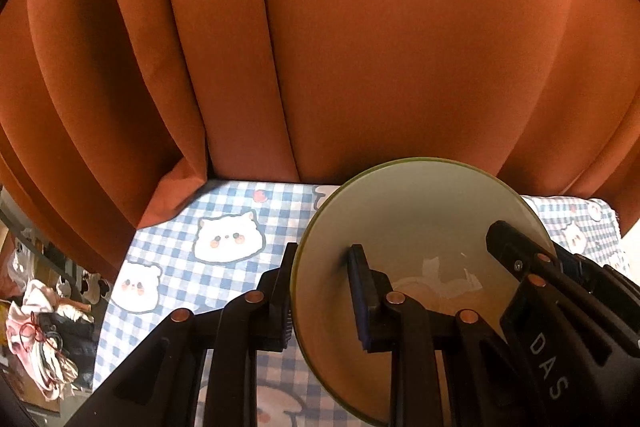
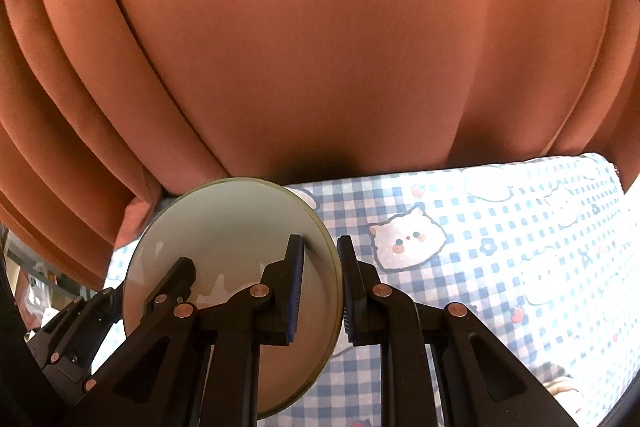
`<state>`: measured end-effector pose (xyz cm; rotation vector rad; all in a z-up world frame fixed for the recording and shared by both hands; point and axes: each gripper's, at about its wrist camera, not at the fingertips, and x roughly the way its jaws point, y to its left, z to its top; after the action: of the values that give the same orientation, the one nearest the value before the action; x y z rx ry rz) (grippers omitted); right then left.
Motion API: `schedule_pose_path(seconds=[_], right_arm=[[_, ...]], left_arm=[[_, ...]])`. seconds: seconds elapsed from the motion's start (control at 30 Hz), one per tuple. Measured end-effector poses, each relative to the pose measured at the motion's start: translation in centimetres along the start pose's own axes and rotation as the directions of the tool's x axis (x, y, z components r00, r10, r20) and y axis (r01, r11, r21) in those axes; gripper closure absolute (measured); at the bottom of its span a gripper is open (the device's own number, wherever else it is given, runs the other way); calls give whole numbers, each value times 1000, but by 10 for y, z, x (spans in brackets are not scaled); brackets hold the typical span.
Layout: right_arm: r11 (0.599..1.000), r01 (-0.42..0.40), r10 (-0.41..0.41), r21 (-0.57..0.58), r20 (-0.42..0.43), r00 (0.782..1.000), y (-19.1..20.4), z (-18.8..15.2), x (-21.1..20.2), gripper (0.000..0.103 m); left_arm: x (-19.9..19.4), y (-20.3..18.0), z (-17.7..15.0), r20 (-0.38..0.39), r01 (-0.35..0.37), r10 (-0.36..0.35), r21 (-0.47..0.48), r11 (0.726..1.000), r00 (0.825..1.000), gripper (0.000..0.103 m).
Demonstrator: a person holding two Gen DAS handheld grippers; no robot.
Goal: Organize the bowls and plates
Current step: 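Lift the bowl stack with both grippers and carry it toward the plates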
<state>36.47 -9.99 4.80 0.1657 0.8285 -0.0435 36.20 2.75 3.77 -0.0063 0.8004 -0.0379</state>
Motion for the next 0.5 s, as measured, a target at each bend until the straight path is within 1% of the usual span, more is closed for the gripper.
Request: schedule_pose_path(seconds=[0.2, 0.37, 0.5], right_arm=[[999, 11, -12, 30, 28, 1000, -2, -12, -34, 82], [997, 45, -48, 62, 45, 998, -11, -29, -60, 82], [994, 80, -85, 79, 51, 995, -21, -44, -78, 82]], left_arm=[[-27, -2, -8, 28, 17, -18, 36, 999, 999, 81], [-49, -12, -26, 34, 57, -59, 75, 996, 998, 81], [-58, -22, -38, 30, 93, -96, 101, 991, 995, 81]])
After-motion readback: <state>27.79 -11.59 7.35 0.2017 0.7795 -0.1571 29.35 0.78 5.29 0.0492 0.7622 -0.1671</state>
